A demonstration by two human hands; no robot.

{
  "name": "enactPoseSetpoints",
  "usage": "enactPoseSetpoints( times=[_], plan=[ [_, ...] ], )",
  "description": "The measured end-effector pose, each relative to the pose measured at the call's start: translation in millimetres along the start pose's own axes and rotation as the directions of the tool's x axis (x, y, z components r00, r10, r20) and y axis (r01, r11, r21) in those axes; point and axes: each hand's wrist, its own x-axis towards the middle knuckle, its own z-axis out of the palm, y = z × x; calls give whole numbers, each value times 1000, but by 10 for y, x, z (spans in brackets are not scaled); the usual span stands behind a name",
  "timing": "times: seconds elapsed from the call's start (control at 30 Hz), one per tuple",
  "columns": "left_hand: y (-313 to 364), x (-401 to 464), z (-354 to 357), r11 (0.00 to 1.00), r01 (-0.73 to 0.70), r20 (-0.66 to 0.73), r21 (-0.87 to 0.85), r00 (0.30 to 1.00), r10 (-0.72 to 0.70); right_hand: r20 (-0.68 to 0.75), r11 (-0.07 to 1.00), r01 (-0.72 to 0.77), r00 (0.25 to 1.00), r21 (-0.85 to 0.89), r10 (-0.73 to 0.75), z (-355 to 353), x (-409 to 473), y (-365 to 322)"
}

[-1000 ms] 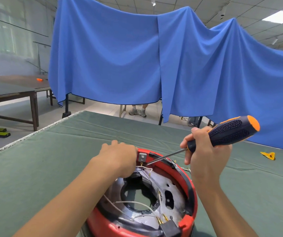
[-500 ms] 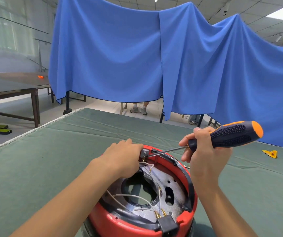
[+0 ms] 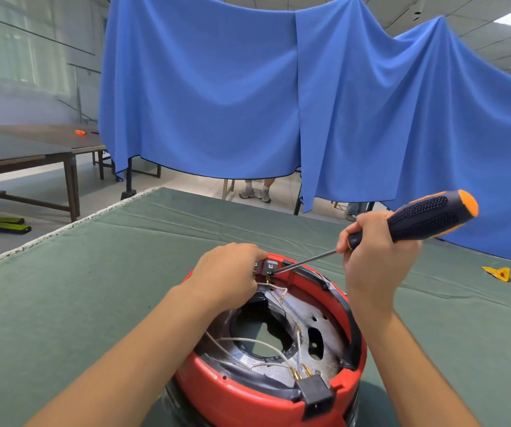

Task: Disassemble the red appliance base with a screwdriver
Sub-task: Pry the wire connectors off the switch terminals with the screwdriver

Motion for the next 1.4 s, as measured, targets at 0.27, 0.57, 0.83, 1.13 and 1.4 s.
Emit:
enactPoseSetpoints(
  times=[0.27, 0.57, 0.83, 1.13, 1.4],
  plan=[
    [-33, -2, 32, 1000, 4, -15, -27, 1000, -4, -69, 995, -47, 997, -88, 41, 214, 223, 4],
    [-68, 18, 51, 996, -24, -32, -81, 999, 21, -161, 973, -219, 965, -75, 205, 163, 497, 177],
    [-89, 17, 75, 994, -10, -62, -113, 998, 3, -187, 965, -262, 949, -8, 256, 110, 561, 251],
    [-82, -12, 77, 993, -52, -84, -109, 996, 43, -204, 982, -177, 961, 64, 187, 12, 404, 41],
    [-75, -15, 92, 991, -63, -84, -119, 995, 54, -118, 997, -74, 990, 32, 77, -2, 198, -7]
  ],
)
